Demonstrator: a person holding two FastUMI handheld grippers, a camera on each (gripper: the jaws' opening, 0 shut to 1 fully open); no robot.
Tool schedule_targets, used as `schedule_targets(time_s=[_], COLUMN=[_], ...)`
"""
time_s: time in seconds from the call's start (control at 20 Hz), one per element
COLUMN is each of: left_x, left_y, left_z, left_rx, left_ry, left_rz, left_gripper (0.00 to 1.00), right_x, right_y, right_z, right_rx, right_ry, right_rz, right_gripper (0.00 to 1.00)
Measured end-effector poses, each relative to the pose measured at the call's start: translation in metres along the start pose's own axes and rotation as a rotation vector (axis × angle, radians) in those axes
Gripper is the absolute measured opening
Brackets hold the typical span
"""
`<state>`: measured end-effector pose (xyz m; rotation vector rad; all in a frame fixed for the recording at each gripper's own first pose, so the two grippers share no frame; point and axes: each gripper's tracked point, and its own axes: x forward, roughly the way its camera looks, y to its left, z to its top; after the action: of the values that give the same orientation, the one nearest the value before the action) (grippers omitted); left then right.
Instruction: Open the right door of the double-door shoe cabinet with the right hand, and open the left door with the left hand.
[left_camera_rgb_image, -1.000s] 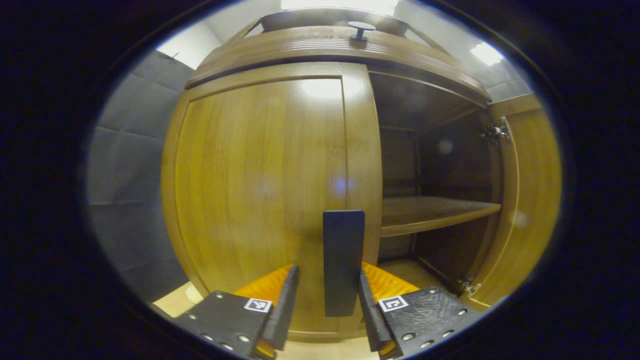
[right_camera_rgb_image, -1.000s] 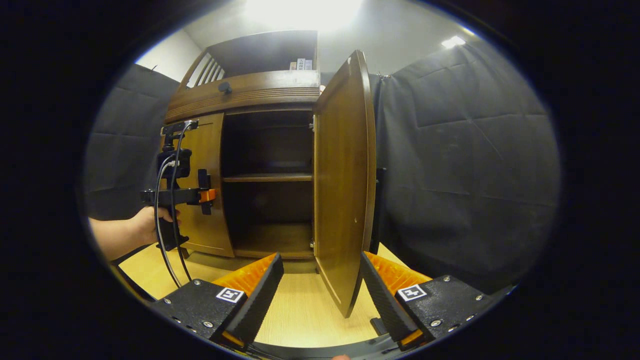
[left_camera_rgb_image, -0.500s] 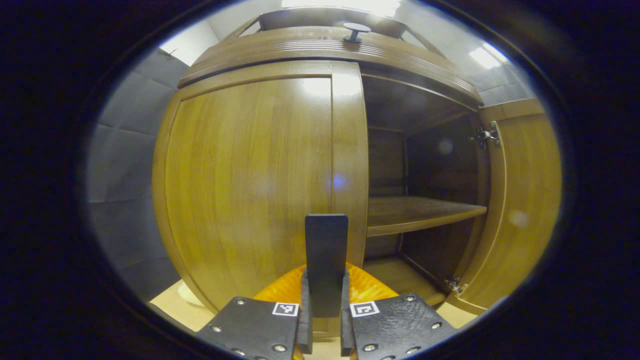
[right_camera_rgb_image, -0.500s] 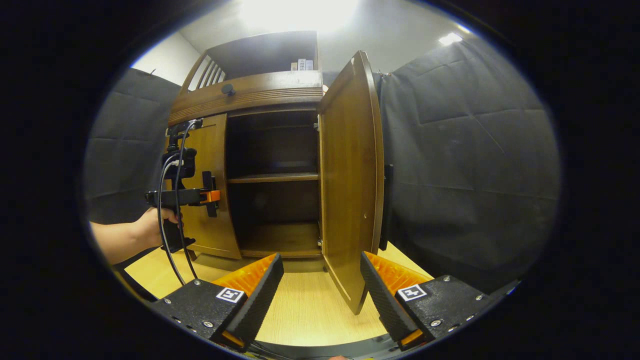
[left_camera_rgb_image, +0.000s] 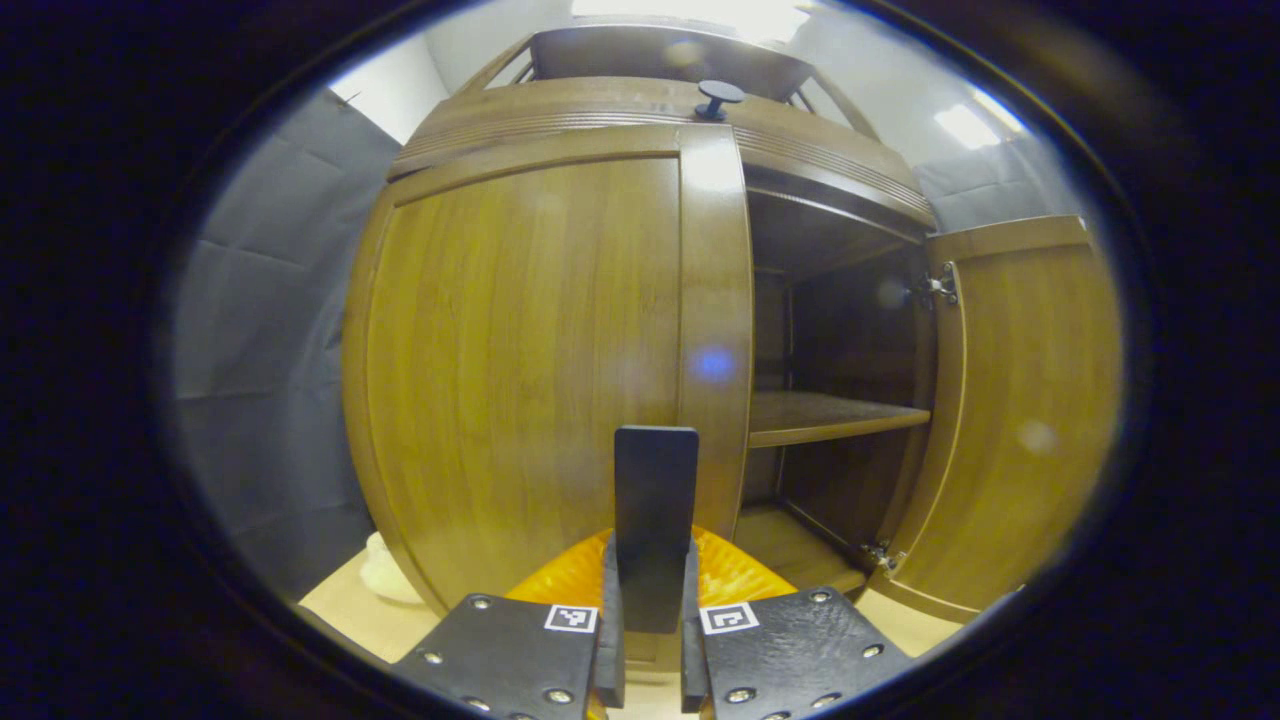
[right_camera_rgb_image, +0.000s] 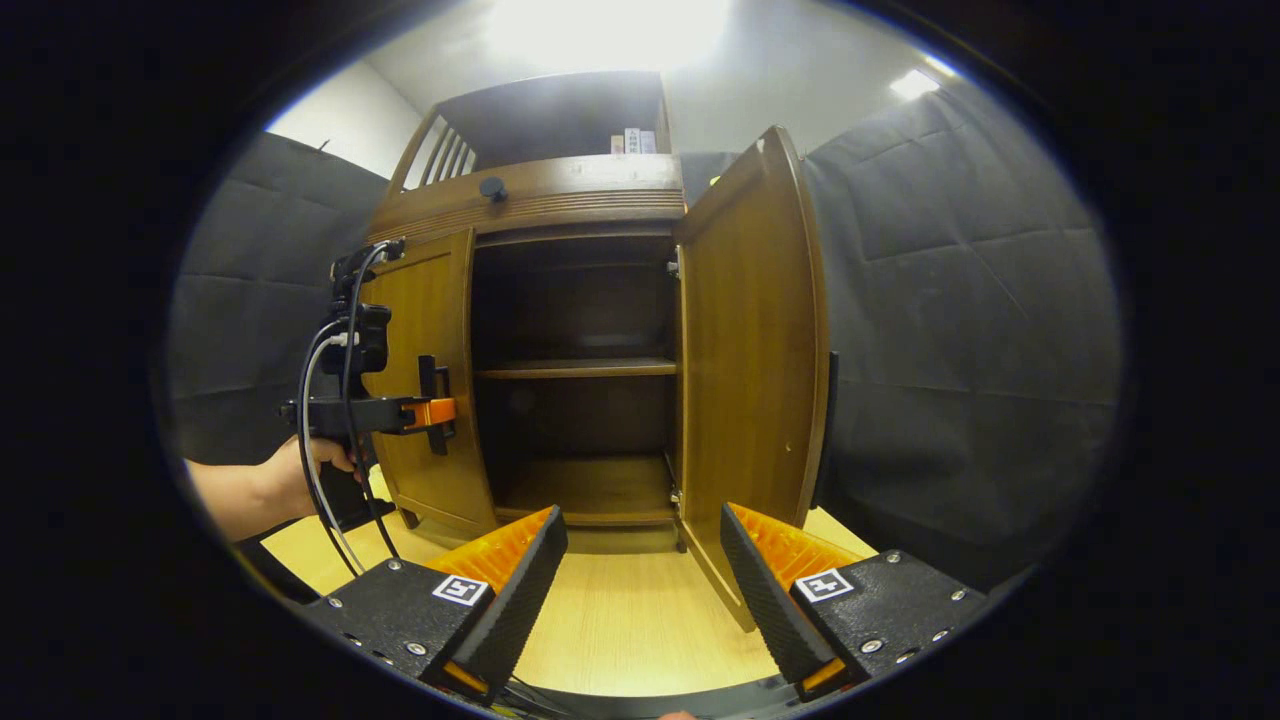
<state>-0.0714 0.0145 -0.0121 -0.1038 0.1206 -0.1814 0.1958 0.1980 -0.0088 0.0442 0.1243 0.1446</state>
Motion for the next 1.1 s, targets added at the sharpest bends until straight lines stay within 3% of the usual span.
schedule_targets(time_s=[0.3, 1.1], left_x=[-0.031, -0.127], left_y=[0.007, 0.056], left_z=[-0.002, -0.015], left_rx=[-0.01, -0.013], left_ry=[-0.002, -0.009], left_rz=[-0.021, -0.05], left_gripper=[0.16, 0.16], right_x=[-0.007, -0.028], right_y=[0.018, 0.069], right_z=[0.002, 0.004], right_rx=[-0.007, 0.019], right_ry=[-0.009, -0.02], right_rz=[0.018, 0.07], right_gripper=[0.95, 0.95])
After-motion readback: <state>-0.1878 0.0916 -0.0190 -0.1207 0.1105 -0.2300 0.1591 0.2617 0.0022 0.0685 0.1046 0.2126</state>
